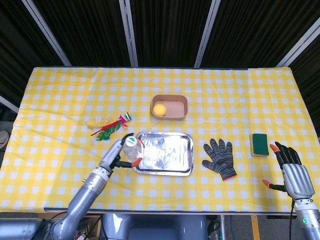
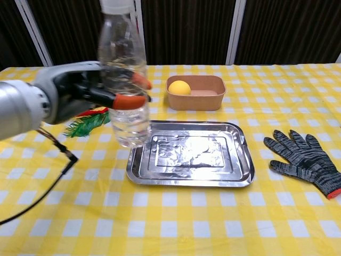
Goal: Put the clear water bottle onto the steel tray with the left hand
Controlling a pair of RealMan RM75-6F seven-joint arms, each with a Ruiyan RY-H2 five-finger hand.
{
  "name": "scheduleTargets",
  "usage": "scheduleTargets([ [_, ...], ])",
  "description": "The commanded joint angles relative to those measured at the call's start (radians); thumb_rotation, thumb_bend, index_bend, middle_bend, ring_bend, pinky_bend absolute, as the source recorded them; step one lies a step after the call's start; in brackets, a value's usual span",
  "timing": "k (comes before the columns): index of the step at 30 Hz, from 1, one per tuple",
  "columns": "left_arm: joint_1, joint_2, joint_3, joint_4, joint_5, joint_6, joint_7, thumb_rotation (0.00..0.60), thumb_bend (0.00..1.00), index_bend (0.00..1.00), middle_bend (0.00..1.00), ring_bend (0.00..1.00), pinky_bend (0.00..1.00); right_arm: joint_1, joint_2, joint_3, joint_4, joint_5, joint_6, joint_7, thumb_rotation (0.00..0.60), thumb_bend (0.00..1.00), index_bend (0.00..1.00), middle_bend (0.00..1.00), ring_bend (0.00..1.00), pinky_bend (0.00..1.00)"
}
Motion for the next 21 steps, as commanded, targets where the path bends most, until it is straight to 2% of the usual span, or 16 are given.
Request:
scheduleTargets([
  [1,0.159,0.201,0.057,-0.011,0.149,0.007,-0.22,0.6,0.46,0.47,0.42,0.0,0.0,0.0,-0.003,-0.001,-0.007,-0.003,0.002,-0.015,0.6,0.05,0.05,0.0,0.0,0.0],
  [3,0.205,0.253,0.074,0.04,0.201,-0.02,-0.342,0.6,0.46,0.47,0.42,0.0,0.0,0.001,-0.005,-0.002,-0.009,-0.002,0.001,-0.023,0.6,0.05,0.05,0.0,0.0,0.0],
  [6,0.236,0.282,0.088,0.129,0.256,-0.066,-0.481,0.6,0.46,0.47,0.42,0.0,0.0,0.003,-0.009,-0.002,-0.007,0.004,-0.007,-0.033,0.6,0.05,0.05,0.0,0.0,0.0],
  [8,0.243,0.28,0.088,0.186,0.284,-0.097,-0.567,0.6,0.46,0.47,0.42,0.0,0.0,0.005,-0.013,-0.002,-0.006,0.008,-0.013,-0.041,0.6,0.05,0.05,0.0,0.0,0.0],
  [11,0.234,0.245,0.088,0.25,0.324,-0.123,-0.618,0.6,0.46,0.47,0.42,0.0,0.0,0.008,-0.017,-0.002,-0.003,0.015,-0.021,-0.049,0.6,0.05,0.05,0.0,0.0,0.0],
  [16,0.175,0.14,0.08,0.281,0.326,-0.17,-0.566,0.6,0.46,0.47,0.42,0.0,0.0,0.009,-0.019,0.002,0.003,0.025,-0.027,-0.047,0.6,0.05,0.05,0.0,0.0,0.0],
  [21,0.088,0.011,0.059,0.245,0.266,-0.2,-0.396,0.6,0.46,0.47,0.42,0.0,0.0,0.006,-0.01,0.007,0.006,0.03,-0.023,-0.024,0.6,0.05,0.05,0.0,0.0,0.0],
])
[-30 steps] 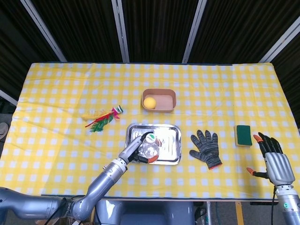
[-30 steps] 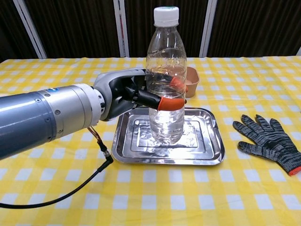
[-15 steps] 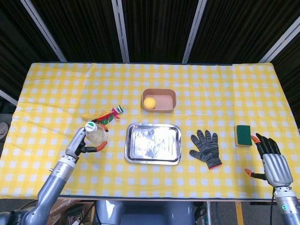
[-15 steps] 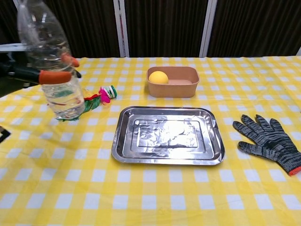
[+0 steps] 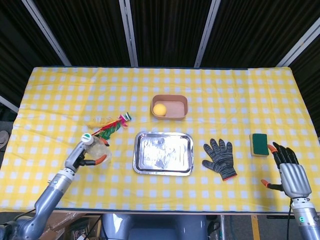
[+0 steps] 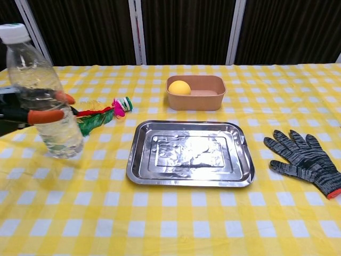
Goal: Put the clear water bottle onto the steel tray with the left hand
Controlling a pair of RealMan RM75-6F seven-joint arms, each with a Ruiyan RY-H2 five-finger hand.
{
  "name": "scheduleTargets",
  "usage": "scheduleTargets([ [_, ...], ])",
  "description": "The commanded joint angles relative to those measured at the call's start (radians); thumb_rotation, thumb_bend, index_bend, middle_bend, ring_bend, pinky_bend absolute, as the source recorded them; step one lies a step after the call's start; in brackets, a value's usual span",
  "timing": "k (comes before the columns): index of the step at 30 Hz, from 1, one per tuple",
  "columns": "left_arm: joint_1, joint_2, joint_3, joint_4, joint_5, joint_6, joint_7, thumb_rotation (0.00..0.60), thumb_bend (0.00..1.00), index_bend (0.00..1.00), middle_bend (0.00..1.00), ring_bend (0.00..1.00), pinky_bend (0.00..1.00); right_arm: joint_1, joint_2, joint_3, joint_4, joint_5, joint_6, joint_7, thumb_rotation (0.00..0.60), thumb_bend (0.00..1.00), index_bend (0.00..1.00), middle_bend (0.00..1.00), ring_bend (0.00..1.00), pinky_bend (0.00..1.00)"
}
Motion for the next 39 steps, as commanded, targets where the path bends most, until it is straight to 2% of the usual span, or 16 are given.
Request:
scheduleTargets([
  [1,-0.089,-0.123,-0.024,-0.027,-0.069,-0.026,0.178,0.6,0.46,0.47,0.42,0.0,0.0,-0.002,0.006,0.003,0.003,0.003,0.003,0.013,0.6,0.05,0.05,0.0,0.0,0.0],
  [5,-0.162,-0.222,-0.066,-0.047,-0.192,0.01,0.361,0.6,0.46,0.47,0.42,0.0,0.0,-0.004,0.012,0.003,0.005,0.001,0.005,0.032,0.6,0.05,0.05,0.0,0.0,0.0],
  [11,-0.263,-0.339,-0.13,-0.042,-0.357,0.065,0.555,0.6,0.46,0.48,0.43,0.0,0.0,-0.001,0.009,-0.001,0.012,-0.003,-0.004,0.038,0.6,0.05,0.05,0.0,0.0,0.0],
  [15,-0.331,-0.418,-0.174,0.014,-0.455,0.089,0.64,0.6,0.46,0.48,0.43,0.0,0.0,0.002,0.003,-0.004,0.016,0.002,-0.016,0.034,0.6,0.05,0.05,0.0,0.0,0.0],
  [18,-0.367,-0.473,-0.207,0.069,-0.507,0.068,0.641,0.6,0.46,0.48,0.43,0.0,0.0,0.003,0.002,-0.004,0.018,0.004,-0.018,0.033,0.6,0.05,0.05,0.0,0.0,0.0],
  [26,-0.401,-0.559,-0.213,0.212,-0.511,0.016,0.618,0.6,0.47,0.48,0.43,0.0,0.0,0.002,0.007,0.003,0.029,0.014,-0.019,0.059,0.6,0.05,0.05,0.0,0.0,0.0],
  [33,-0.385,-0.583,-0.201,0.271,-0.463,0.006,0.587,0.6,0.47,0.48,0.43,0.0,0.0,0.003,0.003,-0.001,0.032,0.002,-0.018,0.066,0.6,0.05,0.05,0.0,0.0,0.0],
  [36,-0.376,-0.58,-0.192,0.28,-0.443,-0.004,0.576,0.6,0.45,0.44,0.39,0.0,0.0,0.006,0.002,-0.002,0.031,0.001,-0.023,0.064,0.6,0.05,0.05,0.0,0.0,0.0],
  [39,-0.369,-0.566,-0.173,0.28,-0.425,-0.027,0.579,0.6,0.36,0.36,0.3,0.0,0.0,0.007,0.003,-0.001,0.028,0.002,-0.023,0.062,0.6,0.05,0.05,0.0,0.0,0.0],
])
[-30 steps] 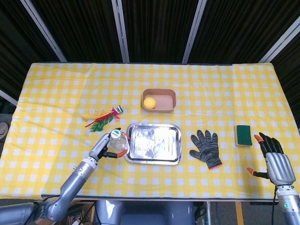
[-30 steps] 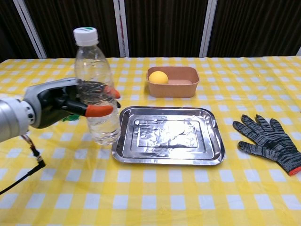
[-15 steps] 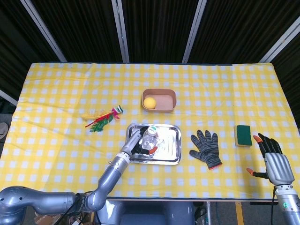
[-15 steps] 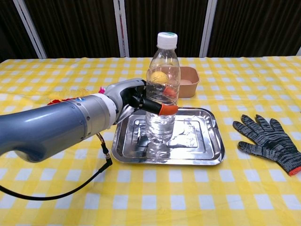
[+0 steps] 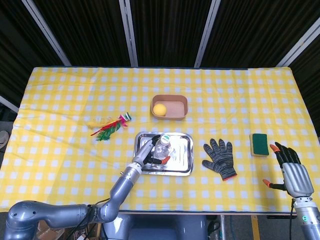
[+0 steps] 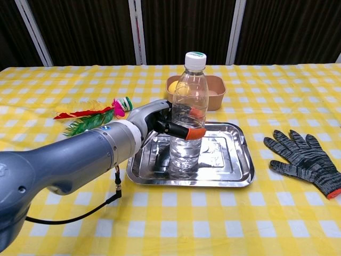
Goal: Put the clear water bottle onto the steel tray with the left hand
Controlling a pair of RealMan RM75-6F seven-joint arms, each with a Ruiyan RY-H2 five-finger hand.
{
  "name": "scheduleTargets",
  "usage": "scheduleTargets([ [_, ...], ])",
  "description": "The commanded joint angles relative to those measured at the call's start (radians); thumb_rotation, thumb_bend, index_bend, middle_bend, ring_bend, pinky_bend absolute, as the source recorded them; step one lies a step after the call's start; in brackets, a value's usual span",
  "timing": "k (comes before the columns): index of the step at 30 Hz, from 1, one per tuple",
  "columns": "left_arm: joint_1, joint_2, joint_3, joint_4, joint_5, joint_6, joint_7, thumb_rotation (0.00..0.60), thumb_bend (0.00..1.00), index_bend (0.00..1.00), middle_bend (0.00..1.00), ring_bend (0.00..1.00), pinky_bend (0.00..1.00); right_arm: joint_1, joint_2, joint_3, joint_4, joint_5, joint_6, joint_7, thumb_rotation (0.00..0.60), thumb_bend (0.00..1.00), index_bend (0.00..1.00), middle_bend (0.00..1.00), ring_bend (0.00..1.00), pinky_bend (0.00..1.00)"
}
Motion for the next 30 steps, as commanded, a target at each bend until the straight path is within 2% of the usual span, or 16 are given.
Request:
scheduleTargets([
  [1,0.009,0.016,0.021,0.001,0.021,-0.021,0.004,0.6,0.32,0.32,0.27,0.0,0.0,-0.001,0.0,0.0,-0.002,-0.001,0.002,0.0,0.6,0.05,0.05,0.0,0.0,0.0],
  [6,0.022,0.052,0.043,-0.023,0.044,-0.064,-0.003,0.6,0.26,0.11,0.17,0.0,0.0,-0.002,0.004,-0.001,-0.007,0.001,0.002,0.001,0.6,0.05,0.05,0.0,0.0,0.0],
  [10,0.035,0.08,0.054,-0.046,0.071,-0.068,-0.006,0.6,0.24,0.03,0.13,0.0,0.0,-0.003,0.005,-0.002,-0.012,0.003,0.001,-0.002,0.6,0.05,0.05,0.0,0.0,0.0],
  [15,0.064,0.124,0.066,-0.089,0.102,-0.071,-0.03,0.6,0.19,0.0,0.06,0.0,0.0,-0.004,0.005,-0.002,-0.013,0.001,0.005,-0.004,0.6,0.05,0.05,0.0,0.0,0.0],
  [17,0.09,0.169,0.074,-0.142,0.132,-0.064,-0.046,0.6,0.18,0.0,0.05,0.0,0.0,-0.004,0.005,-0.002,-0.014,0.001,0.005,-0.006,0.6,0.05,0.05,0.0,0.0,0.0],
  [21,0.186,0.351,0.13,-0.331,0.242,-0.027,-0.072,0.6,0.18,0.0,0.05,0.0,0.0,-0.004,0.006,-0.003,-0.016,-0.002,0.007,-0.005,0.6,0.05,0.05,0.0,0.0,0.0],
  [23,0.254,0.474,0.182,-0.429,0.325,0.038,-0.049,0.6,0.2,0.01,0.06,0.0,0.0,-0.005,0.008,-0.002,-0.02,-0.006,0.013,-0.003,0.6,0.05,0.05,0.0,0.0,0.0],
  [25,0.341,0.591,0.248,-0.487,0.412,0.162,0.015,0.6,0.22,0.02,0.08,0.0,0.0,-0.007,0.01,-0.004,-0.025,-0.013,0.019,-0.004,0.6,0.05,0.05,0.0,0.0,0.0],
  [28,0.468,0.669,0.314,-0.442,0.527,0.403,0.136,0.6,0.22,0.02,0.09,0.0,0.0,-0.009,0.01,-0.005,-0.03,-0.021,0.031,-0.012,0.6,0.05,0.05,0.0,0.0,0.0],
  [30,0.529,0.677,0.334,-0.373,0.566,0.508,0.15,0.6,0.23,0.02,0.1,0.0,0.0,-0.011,0.007,-0.003,-0.031,-0.026,0.043,-0.027,0.6,0.05,0.05,0.0,0.0,0.0],
])
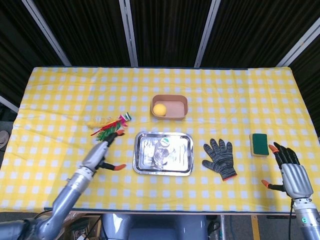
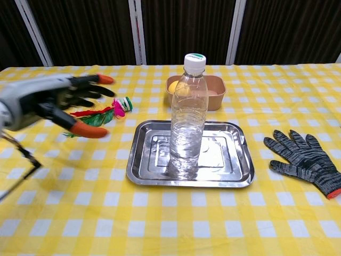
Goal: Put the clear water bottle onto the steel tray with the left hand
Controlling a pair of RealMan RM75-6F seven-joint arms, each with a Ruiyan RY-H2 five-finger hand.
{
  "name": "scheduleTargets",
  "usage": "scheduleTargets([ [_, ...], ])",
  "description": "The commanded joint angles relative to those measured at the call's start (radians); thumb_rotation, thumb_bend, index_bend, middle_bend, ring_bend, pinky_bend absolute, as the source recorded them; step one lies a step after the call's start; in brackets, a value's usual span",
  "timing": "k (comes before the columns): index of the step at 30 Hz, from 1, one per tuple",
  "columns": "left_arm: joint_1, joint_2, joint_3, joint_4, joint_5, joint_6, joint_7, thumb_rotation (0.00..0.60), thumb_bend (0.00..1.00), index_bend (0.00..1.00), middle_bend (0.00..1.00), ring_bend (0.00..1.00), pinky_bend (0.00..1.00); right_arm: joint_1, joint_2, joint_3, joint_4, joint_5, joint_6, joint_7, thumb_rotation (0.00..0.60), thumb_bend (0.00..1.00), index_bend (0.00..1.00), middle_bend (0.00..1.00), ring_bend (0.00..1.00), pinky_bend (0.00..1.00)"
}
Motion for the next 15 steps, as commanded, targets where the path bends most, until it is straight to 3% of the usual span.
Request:
scheduleTargets([
  [1,0.231,0.118,0.126,0.055,0.198,0.353,0.125,0.6,0.23,0.03,0.1,0.0,0.0,-0.003,-0.005,0.003,-0.001,-0.008,0.016,-0.019,0.6,0.05,0.05,0.0,0.0,0.0],
  [5,0.292,0.081,0.124,0.234,0.213,0.456,0.145,0.6,0.23,0.07,0.11,0.0,0.0,-0.002,-0.019,0.009,0.014,-0.009,0.028,-0.031,0.6,0.05,0.05,0.0,0.0,0.0],
  [8,0.305,0.049,0.12,0.326,0.216,0.473,0.173,0.6,0.24,0.09,0.11,0.0,0.0,-0.001,-0.032,0.018,0.033,-0.002,0.035,-0.039,0.6,0.05,0.05,0.0,0.0,0.0],
  [15,0.323,0.059,0.126,0.323,0.231,0.468,0.197,0.6,0.24,0.14,0.13,0.0,0.0,-0.007,-0.043,0.026,0.054,-0.006,0.062,-0.027,0.6,0.05,0.05,0.0,0.0,0.0],
])
